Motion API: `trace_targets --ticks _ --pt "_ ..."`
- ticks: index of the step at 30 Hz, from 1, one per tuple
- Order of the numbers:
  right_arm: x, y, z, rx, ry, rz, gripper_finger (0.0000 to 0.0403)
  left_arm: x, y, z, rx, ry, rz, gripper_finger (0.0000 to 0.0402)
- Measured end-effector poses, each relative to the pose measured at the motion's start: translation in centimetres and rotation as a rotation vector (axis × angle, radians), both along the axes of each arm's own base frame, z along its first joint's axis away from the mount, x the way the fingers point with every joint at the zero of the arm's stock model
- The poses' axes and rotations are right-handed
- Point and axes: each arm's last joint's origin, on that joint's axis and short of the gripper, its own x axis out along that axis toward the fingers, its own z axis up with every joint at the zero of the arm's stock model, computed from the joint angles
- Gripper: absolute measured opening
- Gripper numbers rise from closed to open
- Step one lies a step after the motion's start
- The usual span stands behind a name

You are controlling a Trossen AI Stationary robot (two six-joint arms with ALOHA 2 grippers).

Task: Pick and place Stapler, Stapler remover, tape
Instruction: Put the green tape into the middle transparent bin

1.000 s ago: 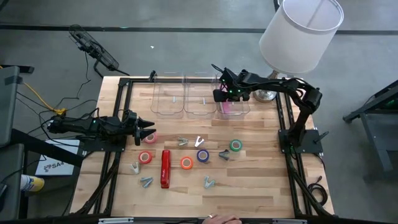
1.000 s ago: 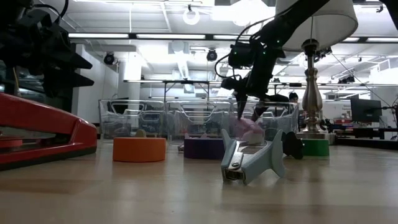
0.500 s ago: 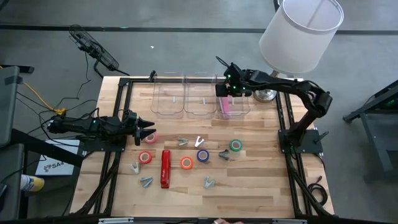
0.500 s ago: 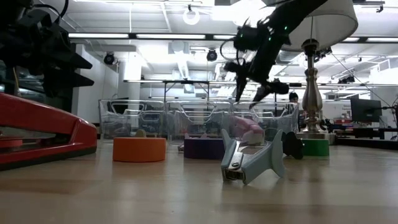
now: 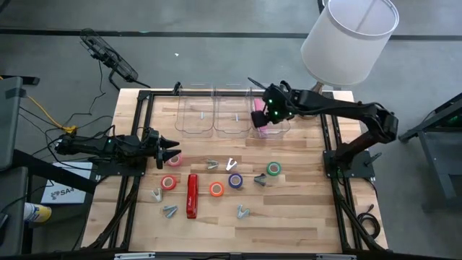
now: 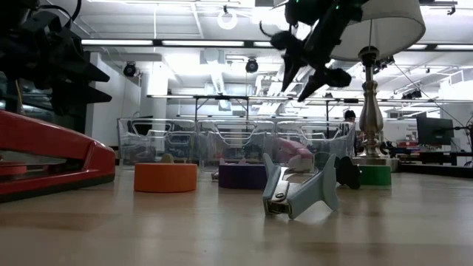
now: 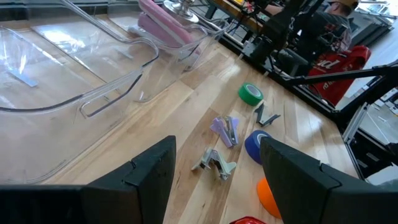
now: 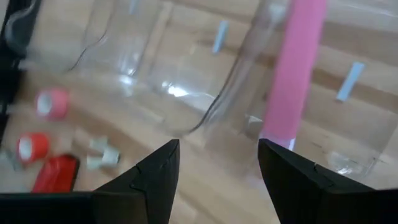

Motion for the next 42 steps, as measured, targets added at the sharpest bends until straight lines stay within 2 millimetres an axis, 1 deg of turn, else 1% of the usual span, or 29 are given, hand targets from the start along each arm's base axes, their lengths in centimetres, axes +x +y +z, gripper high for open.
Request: trace_targets --ticks 6,15,22,26,32,36,42 --pt "-0.2 3.6 0.4 -0.081 0.053 0.256 0.0209 0.0 0.0 0.0 0.000 0.001 0.000 0.0230" --pt "-0.9 8.3 -1.4 -0.139 0.106 0.580 0.0209 0.0 0.0 0.0 0.000 0.000 0.000 0.0230" --pt "-3.1 11.4 -3.0 -0.193 0.084 0.754 0.0209 0.0 0.0 0.0 0.000 0.000 0.000 0.0230" --pt "-4.4 12.8 -4.6 -0.214 0.035 0.810 0.0209 0.0 0.0 0.0 0.000 0.000 0.000 0.0230" --pt "-5.6 14.4 -7.7 -0.262 -0.011 0.934 0.0209 0.0 0.0 0.0 0.000 0.000 0.000 0.0230" --pt "-6.4 15.1 -9.6 -0.326 0.006 1.036 0.0209 0.0 0.0 0.0 0.000 0.000 0.000 0.0230" --pt "-7.3 15.4 -11.0 -0.413 0.057 1.140 0.0208 0.0 0.0 0.0 0.000 0.000 0.000 0.0230"
